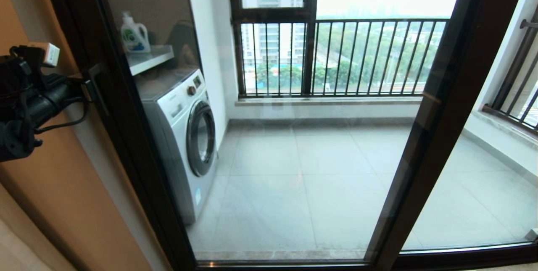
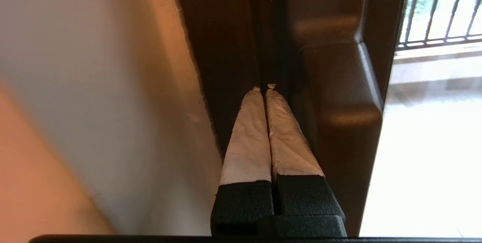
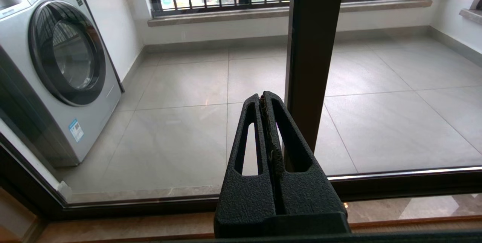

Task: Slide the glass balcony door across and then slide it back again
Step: Open the slid door

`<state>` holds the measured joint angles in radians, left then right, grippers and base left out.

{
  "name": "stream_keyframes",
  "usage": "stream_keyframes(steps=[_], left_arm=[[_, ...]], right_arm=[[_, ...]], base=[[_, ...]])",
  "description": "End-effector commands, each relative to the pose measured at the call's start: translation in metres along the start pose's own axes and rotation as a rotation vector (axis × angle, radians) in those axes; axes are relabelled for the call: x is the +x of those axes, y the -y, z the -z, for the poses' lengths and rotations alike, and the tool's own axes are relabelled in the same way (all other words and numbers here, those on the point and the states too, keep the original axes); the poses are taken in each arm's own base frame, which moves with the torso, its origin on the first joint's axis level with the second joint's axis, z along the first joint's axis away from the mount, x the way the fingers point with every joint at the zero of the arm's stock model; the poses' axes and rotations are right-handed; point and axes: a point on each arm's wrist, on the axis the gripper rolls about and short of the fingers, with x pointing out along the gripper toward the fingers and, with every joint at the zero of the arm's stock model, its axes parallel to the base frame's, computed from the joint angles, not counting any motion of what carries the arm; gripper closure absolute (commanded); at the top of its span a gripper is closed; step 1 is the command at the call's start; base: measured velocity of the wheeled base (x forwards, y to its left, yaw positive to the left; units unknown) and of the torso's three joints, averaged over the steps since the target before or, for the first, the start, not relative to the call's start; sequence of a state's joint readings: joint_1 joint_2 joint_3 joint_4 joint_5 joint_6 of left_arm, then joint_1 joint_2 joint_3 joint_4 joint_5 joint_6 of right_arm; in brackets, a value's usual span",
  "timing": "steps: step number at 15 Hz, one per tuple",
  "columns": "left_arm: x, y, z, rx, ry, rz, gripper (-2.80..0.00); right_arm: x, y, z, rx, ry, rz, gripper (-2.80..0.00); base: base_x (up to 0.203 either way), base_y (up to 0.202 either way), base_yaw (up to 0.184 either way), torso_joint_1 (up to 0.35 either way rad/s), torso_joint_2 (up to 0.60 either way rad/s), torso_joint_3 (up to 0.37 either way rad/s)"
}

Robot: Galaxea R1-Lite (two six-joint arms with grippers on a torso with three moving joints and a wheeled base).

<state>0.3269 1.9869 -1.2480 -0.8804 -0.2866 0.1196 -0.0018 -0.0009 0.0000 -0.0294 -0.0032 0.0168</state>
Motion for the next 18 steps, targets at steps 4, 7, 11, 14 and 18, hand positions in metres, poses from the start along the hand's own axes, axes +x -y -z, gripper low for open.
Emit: stream_keyframes(steps=[4,7,11,14,18], left_arm=[[0.005,0.022,-0.005,-0.004,0.022,0.052,0.0],[0.006,0.032,-0.009,-0.007,0.031,0.065,0.0],[0.007,0.048,-0.015,-0.012,0.041,0.08,0.0],[0.007,0.054,-0.017,-0.014,0.045,0.095,0.0],[0.006,0.066,-0.02,-0.019,0.047,0.114,0.0]], right_arm=[[0.001,0.0,0.003,0.0,-0.012,0.001,0.0],[0.001,0.0,0.003,0.0,-0.012,0.001,0.0],[0.001,0.0,0.003,0.0,-0.012,0.001,0.0],[0.001,0.0,0.003,0.0,-0.012,0.0,0.0],[0.001,0.0,0.003,0.0,-0.012,0.0,0.0]], base=[[0.0,0.0,0.0,0.0,0.0,0.0],[0.0,0.0,0.0,0.0,0.0,0.0],[0.0,0.0,0.0,0.0,0.0,0.0],[0.0,0.0,0.0,0.0,0.0,0.0],[0.0,0.0,0.0,0.0,0.0,0.0]])
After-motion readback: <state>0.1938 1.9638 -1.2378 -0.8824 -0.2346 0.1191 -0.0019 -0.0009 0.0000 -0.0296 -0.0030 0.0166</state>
